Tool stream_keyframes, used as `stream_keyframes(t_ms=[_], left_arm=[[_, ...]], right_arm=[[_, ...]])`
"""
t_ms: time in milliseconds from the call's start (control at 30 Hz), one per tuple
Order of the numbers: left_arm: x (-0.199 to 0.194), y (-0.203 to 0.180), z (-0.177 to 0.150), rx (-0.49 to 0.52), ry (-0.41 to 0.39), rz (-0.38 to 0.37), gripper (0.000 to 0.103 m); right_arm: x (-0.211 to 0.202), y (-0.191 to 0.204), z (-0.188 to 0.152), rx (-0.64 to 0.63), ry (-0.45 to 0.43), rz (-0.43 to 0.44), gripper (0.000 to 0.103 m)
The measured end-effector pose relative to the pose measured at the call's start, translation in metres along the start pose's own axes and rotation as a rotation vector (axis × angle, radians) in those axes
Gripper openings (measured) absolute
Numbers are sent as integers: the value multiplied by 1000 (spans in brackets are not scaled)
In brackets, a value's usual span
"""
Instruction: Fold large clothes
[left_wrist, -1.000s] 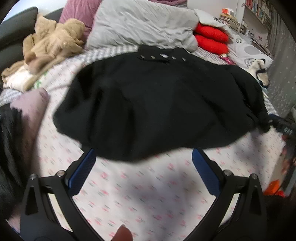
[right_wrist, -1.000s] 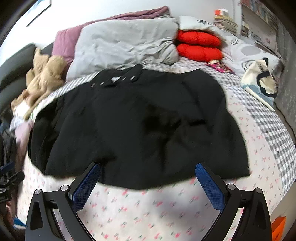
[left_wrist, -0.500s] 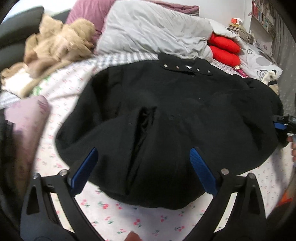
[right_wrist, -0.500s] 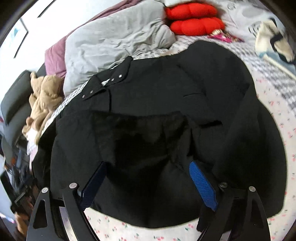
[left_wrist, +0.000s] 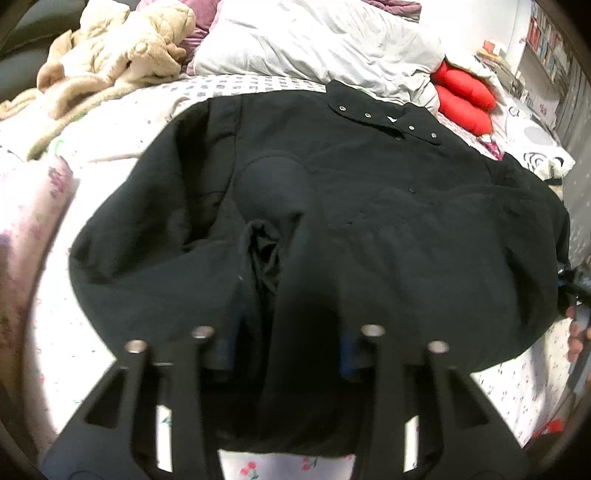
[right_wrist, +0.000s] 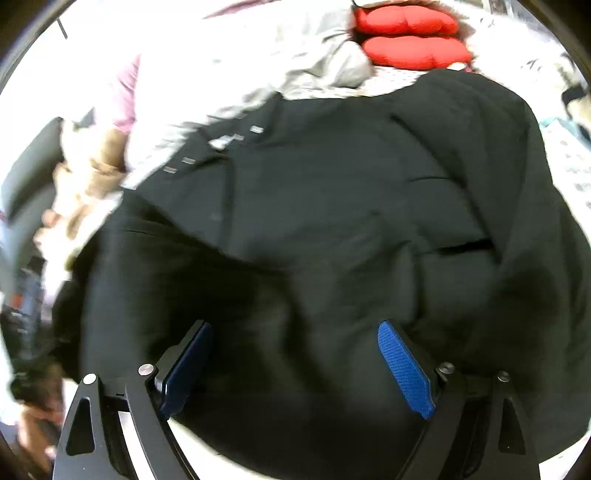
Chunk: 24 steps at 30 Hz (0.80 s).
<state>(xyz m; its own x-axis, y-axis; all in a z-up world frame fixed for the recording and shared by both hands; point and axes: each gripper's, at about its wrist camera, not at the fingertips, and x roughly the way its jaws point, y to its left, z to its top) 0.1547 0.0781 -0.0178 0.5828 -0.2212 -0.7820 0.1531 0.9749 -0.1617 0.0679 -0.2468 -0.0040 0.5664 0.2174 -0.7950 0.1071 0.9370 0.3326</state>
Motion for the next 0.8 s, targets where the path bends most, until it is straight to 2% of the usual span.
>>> stream_keyframes(t_ms=[100, 133, 167, 200, 233, 267, 367, 433, 567, 667, 700, 733, 767, 800], left_arm=[[-19, -1, -3, 24, -13, -5, 25], [-28, 0, -5, 30, -20, -11, 24], [-33, 1, -6, 32, -25, -17, 24], [-40, 2, -8, 32, -30, -26, 23], [-47, 4, -10, 30, -33, -35, 23], [-54, 8, -13, 25, -34, -45, 22], [-71, 17, -24, 24, -29, -70, 22], [-85, 22, -33, 36, -26, -86, 21], [-110, 30, -51, 79, -2, -148, 21], [-109, 33, -63, 121, 80, -160, 21], [-103, 34, -68, 125, 126, -161, 21], [-97, 37, -74, 125, 181, -161, 22], [-90, 40, -79, 124, 226, -155, 23], [-87, 42, -82, 123, 239, -149, 27]], right_arm=[[-2, 16, -12, -81, 6, 77, 91], [1, 18, -14, -96, 24, 86, 80], [11, 19, -19, -99, 76, 104, 59], [17, 18, -21, -86, 103, 110, 48], [22, 16, -24, -66, 131, 104, 18], [22, 16, -25, -59, 134, 95, 6], [4, 29, -22, -93, 82, 85, 4], [-26, 42, -28, -150, 30, 113, 4], [-59, 51, -50, -223, 4, 112, 4], [-74, 43, -63, -206, -4, 104, 7], [-76, 37, -65, -190, 1, 93, 11], [-77, 30, -66, -171, 5, 75, 19], [-75, 26, -63, -153, 8, 53, 20], [-73, 19, -64, -135, 8, 35, 20]])
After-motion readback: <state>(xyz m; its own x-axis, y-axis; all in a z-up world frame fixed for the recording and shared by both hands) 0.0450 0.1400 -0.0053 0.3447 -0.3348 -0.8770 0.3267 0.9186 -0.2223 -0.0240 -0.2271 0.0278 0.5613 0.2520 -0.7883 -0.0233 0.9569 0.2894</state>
